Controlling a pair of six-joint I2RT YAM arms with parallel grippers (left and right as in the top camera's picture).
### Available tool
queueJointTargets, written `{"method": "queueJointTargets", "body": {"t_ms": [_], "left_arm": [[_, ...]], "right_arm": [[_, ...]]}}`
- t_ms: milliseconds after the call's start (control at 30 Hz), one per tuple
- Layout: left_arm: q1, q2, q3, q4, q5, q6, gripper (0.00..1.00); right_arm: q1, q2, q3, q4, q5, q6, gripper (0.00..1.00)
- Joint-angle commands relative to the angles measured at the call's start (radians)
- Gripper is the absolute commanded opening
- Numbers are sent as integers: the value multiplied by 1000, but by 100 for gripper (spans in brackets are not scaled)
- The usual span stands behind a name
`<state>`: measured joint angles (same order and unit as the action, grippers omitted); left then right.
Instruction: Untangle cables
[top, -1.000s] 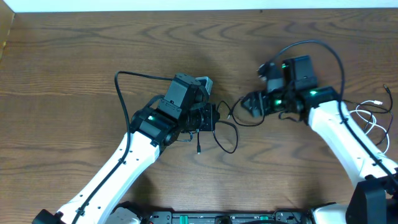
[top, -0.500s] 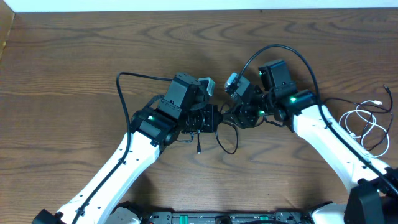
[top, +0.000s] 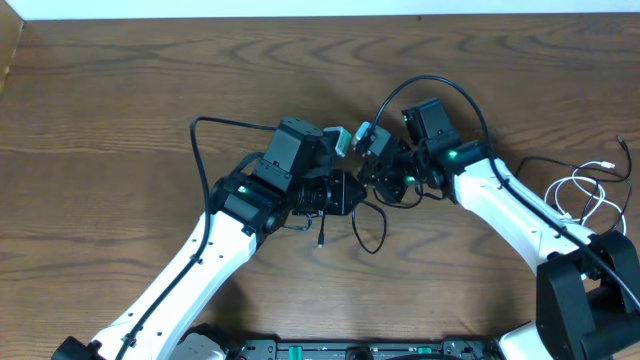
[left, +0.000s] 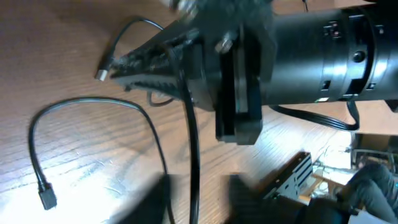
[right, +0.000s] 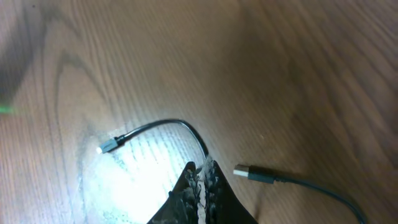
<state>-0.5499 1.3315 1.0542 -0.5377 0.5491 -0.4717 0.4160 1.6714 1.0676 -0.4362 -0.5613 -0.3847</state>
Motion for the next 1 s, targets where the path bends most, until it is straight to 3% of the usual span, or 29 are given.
{"method": "queueJointTargets", "body": {"t_ms": [0,100,400,633,900,967], "left_arm": [[3,-2,15,-2,-39,19,68],[3,-2,14,-16,-75,26,74],[3,-2,14,-72,-146,26,74],[3,-2,14,-72,-146,26,74],[3,-2,14,-80,-146,26,74],[3,-2,14,-85,-146,26,74]], "right_arm": [[-40,-64,16,23,112,100,1],[-89,-126,17,40,253,152,1],[-358,-421,18,126,690,307,1],[-625,-533,18,180,702,363,1],[-837,-435,17,76,701,437,2],[-861,-397,17,56,700,441,16]]}}
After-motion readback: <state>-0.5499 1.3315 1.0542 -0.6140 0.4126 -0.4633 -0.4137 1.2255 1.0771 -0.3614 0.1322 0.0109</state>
